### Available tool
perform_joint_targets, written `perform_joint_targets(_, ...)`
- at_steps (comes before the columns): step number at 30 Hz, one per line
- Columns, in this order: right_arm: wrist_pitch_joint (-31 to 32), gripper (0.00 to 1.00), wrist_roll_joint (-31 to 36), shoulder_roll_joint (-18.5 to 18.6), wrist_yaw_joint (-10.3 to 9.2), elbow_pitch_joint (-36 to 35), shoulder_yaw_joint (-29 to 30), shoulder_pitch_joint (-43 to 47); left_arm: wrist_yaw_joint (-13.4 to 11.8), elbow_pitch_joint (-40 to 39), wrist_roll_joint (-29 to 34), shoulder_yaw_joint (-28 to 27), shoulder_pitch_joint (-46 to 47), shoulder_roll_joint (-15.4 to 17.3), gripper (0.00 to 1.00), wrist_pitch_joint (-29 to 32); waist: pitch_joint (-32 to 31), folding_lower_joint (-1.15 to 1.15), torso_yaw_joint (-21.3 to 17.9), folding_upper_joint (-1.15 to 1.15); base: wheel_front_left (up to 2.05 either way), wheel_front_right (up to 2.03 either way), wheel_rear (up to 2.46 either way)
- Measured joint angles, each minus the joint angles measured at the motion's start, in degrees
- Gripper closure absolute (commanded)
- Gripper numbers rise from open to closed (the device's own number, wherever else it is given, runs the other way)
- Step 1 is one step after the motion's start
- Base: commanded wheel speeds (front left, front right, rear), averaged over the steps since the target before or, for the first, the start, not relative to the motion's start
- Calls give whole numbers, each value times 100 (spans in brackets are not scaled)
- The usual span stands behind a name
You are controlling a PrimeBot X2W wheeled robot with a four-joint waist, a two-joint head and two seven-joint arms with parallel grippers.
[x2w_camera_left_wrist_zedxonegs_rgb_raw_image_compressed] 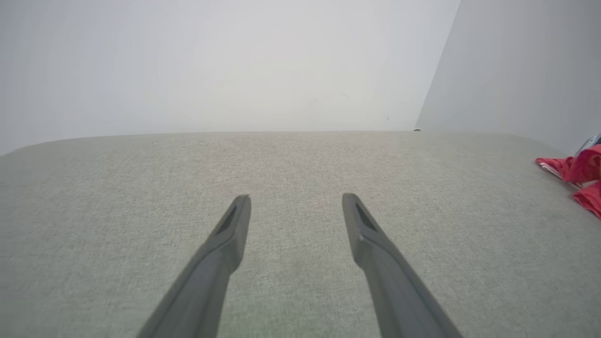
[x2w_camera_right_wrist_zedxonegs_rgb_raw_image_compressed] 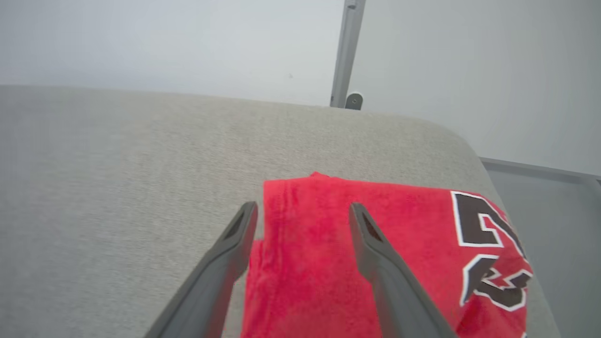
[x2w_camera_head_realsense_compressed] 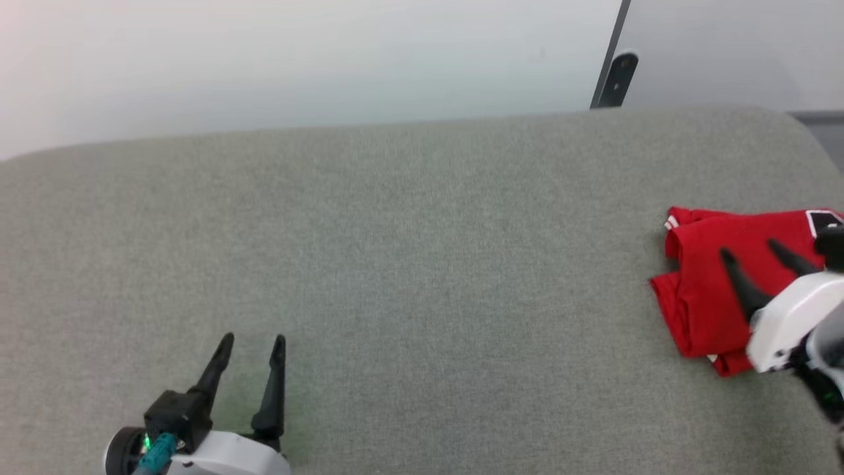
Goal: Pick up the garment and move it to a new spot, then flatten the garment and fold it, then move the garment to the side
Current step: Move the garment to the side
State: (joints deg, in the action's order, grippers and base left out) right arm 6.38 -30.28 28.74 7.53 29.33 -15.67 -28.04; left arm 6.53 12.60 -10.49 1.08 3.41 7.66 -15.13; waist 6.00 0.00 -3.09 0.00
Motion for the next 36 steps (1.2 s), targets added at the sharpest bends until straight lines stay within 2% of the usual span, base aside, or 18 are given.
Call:
perform_joint_targets(10,-415,0,19,-694,0,-866,-64,714,-47,276,-2,-109,-47,133,0,0,-533,0,40,0,0,0,0)
perform_joint_targets(21,-430,0,282,-1180,0,-1898,517,2113,-149,138,-13,-176,-461,151,0,0,-729,0,190,0,0,0,0)
perform_joint_targets(29,-322,0,461,-1510,0,-2462,1177,2818,-344,-136,-73,-324,-931,66,0,0,-732,0,181,0,0,0,0)
perform_joint_targets(36,-172,0,614,-1750,0,-2878,1382,3298,-453,-516,-110,-456,-1421,22,0,0,-730,0,172,0,0,0,0)
